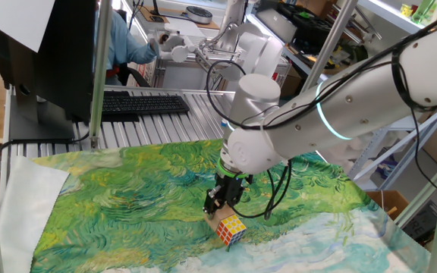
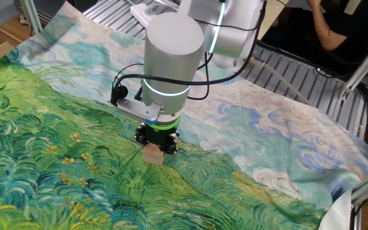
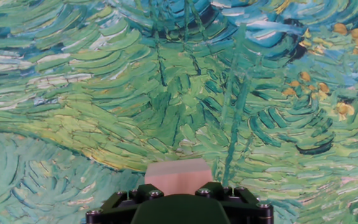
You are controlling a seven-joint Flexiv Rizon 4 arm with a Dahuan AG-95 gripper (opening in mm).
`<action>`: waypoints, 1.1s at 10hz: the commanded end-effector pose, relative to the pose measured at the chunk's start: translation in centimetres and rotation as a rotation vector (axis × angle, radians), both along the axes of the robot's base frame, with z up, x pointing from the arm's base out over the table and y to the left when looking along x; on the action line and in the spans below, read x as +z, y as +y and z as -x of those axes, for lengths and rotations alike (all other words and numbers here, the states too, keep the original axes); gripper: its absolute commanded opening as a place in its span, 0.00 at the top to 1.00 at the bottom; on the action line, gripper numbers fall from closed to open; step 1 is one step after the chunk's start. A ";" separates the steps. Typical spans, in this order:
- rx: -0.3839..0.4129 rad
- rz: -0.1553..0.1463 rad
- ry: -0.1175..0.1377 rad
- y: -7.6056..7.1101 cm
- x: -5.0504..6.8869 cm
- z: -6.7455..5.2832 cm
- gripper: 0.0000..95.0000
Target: Pick up the small block on the left and move it to the right
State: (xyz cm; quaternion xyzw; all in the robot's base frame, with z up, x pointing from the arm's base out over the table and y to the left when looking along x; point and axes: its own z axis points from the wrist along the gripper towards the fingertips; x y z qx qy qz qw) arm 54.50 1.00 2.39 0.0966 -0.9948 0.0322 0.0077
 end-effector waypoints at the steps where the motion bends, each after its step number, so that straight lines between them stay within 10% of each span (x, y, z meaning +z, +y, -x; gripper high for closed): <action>1: 0.000 -0.001 0.002 0.0 0.5 -0.1 1.00; 11: -0.039 0.005 0.028 2.3 2.5 0.2 1.00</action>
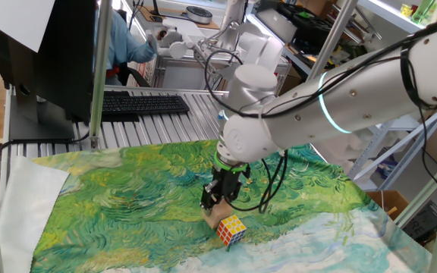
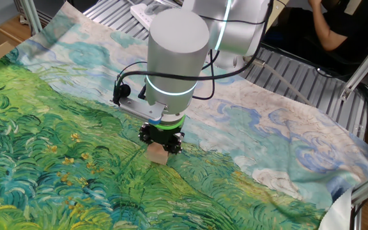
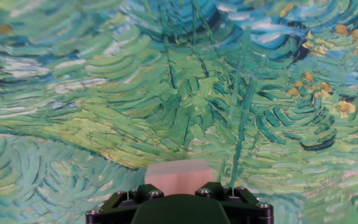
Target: Pick up the small block on the left and move it to the right
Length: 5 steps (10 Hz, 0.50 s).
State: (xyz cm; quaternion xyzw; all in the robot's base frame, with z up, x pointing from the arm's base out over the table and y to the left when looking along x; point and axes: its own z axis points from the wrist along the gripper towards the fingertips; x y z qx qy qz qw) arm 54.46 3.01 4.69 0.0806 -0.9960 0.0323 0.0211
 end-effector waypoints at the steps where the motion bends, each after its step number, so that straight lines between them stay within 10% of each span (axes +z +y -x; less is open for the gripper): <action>1: -0.013 0.004 0.008 0.7 0.5 0.2 1.00; 5: -0.051 0.012 0.025 2.8 2.0 0.8 1.00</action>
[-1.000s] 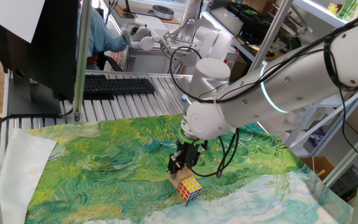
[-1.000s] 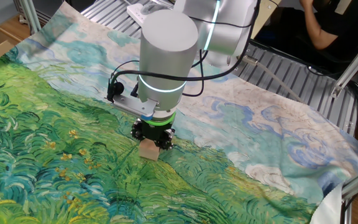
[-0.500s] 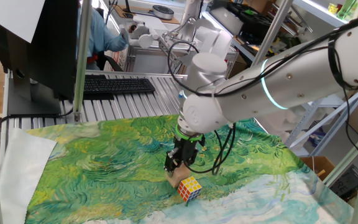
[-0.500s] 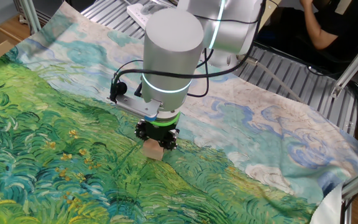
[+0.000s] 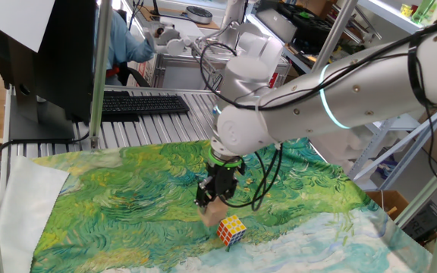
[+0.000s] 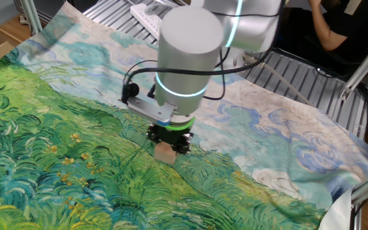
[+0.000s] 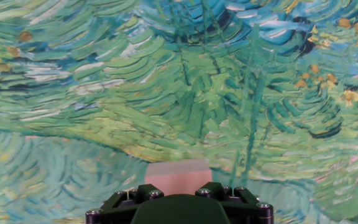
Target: Pick up the small block on the left and move it to the right
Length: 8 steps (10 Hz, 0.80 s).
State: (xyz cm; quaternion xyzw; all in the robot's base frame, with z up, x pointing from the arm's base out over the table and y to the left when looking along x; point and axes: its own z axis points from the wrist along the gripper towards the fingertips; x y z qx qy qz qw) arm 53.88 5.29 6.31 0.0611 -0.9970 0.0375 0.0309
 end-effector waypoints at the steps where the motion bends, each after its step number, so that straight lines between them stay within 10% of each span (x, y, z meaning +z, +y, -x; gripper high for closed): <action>1: -0.021 0.001 0.012 1.1 0.7 0.5 1.00; 8: -0.086 0.009 0.015 5.1 1.1 2.2 1.00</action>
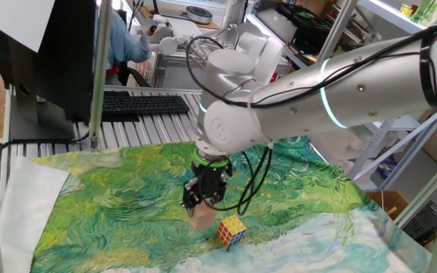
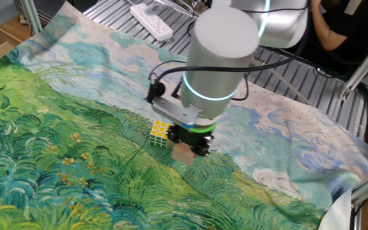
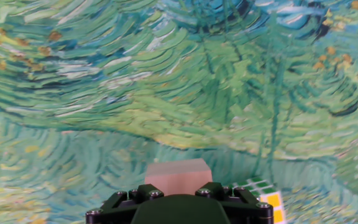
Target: Pick up the small block on the left and move it to the right
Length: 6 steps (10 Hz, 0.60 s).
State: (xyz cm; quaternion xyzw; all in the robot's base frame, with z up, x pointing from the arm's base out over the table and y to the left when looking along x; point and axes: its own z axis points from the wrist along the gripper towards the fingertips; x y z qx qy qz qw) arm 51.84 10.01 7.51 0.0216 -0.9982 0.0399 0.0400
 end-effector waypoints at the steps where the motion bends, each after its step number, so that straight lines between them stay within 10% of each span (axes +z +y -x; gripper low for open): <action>1: -0.015 0.001 -0.001 0.9 -0.2 0.5 1.00; 6: -0.012 0.003 0.000 1.4 -0.7 0.8 1.00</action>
